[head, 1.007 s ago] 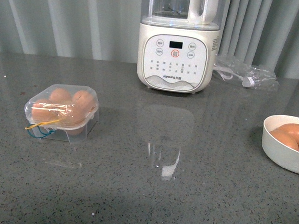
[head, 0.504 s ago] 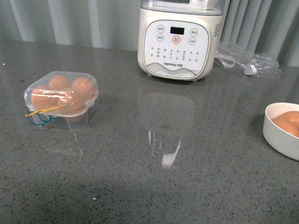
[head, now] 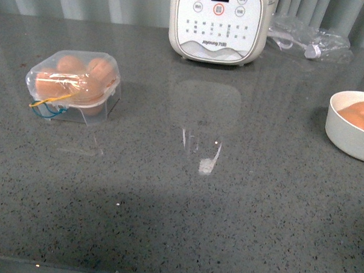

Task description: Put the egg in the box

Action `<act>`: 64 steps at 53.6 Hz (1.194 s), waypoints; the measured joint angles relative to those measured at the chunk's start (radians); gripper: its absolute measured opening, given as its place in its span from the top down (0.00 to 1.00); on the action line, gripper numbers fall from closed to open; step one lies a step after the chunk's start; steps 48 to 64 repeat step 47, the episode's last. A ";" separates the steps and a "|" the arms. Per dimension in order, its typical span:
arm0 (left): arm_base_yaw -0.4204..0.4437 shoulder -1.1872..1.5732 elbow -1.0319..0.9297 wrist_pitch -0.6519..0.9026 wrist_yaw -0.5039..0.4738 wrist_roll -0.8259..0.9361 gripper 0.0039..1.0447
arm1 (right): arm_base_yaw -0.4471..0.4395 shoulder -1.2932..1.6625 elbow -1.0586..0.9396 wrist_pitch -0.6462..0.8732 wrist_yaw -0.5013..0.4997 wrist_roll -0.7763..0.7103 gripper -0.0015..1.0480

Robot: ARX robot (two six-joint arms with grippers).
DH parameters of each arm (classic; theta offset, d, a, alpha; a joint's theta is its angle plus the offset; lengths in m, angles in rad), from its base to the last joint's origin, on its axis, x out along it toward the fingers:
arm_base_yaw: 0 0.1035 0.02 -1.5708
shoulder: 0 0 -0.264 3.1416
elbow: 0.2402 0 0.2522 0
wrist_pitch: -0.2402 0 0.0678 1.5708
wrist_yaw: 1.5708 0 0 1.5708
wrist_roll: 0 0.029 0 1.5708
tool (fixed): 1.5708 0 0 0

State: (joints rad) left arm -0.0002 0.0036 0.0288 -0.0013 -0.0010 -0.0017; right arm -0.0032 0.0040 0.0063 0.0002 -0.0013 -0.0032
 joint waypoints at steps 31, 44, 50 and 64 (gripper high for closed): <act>0.000 0.000 0.000 0.000 0.000 0.000 0.06 | 0.000 0.000 0.000 0.000 0.000 0.000 0.07; 0.000 0.000 0.000 0.000 0.000 0.000 0.06 | 0.000 0.000 0.000 0.000 0.000 0.000 0.07; 0.000 0.000 0.000 0.000 0.000 0.000 0.06 | 0.000 0.000 0.000 0.000 0.000 0.000 0.07; 0.000 0.000 0.000 0.000 0.000 0.000 0.06 | 0.000 0.000 0.000 0.000 0.000 0.000 0.07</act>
